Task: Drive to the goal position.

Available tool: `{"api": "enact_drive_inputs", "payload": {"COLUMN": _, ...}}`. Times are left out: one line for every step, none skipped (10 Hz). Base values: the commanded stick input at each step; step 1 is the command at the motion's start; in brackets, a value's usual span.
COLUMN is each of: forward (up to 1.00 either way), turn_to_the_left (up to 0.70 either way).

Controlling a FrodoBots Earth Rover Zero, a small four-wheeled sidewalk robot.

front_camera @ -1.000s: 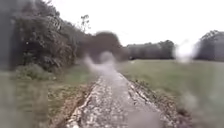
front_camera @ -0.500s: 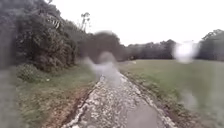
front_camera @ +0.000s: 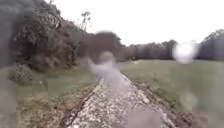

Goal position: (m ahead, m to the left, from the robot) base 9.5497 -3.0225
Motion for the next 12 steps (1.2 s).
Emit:
{"api": "enact_drive_inputs", "payload": {"forward": 0.85, "turn_to_the_left": 0.00}}
{"api": "enact_drive_inputs", "payload": {"forward": 0.85, "turn_to_the_left": 0.00}}
{"api": "enact_drive_inputs", "payload": {"forward": 0.85, "turn_to_the_left": 0.00}}
{"api": "enact_drive_inputs", "payload": {"forward": 0.85, "turn_to_the_left": 0.00}}
{"api": "enact_drive_inputs", "payload": {"forward": 0.85, "turn_to_the_left": 0.00}}
{"api": "enact_drive_inputs", "payload": {"forward": 0.85, "turn_to_the_left": 0.00}}
{"api": "enact_drive_inputs", "payload": {"forward": 0.85, "turn_to_the_left": -0.01}}
{"api": "enact_drive_inputs", "payload": {"forward": 0.85, "turn_to_the_left": -0.03}}
{"api": "enact_drive_inputs", "payload": {"forward": 0.85, "turn_to_the_left": -0.34}}
{"api": "enact_drive_inputs", "payload": {"forward": 0.85, "turn_to_the_left": -0.34}}
{"api": "enact_drive_inputs", "payload": {"forward": 0.85, "turn_to_the_left": 0.00}}
{"api": "enact_drive_inputs", "payload": {"forward": 0.85, "turn_to_the_left": 0.00}}
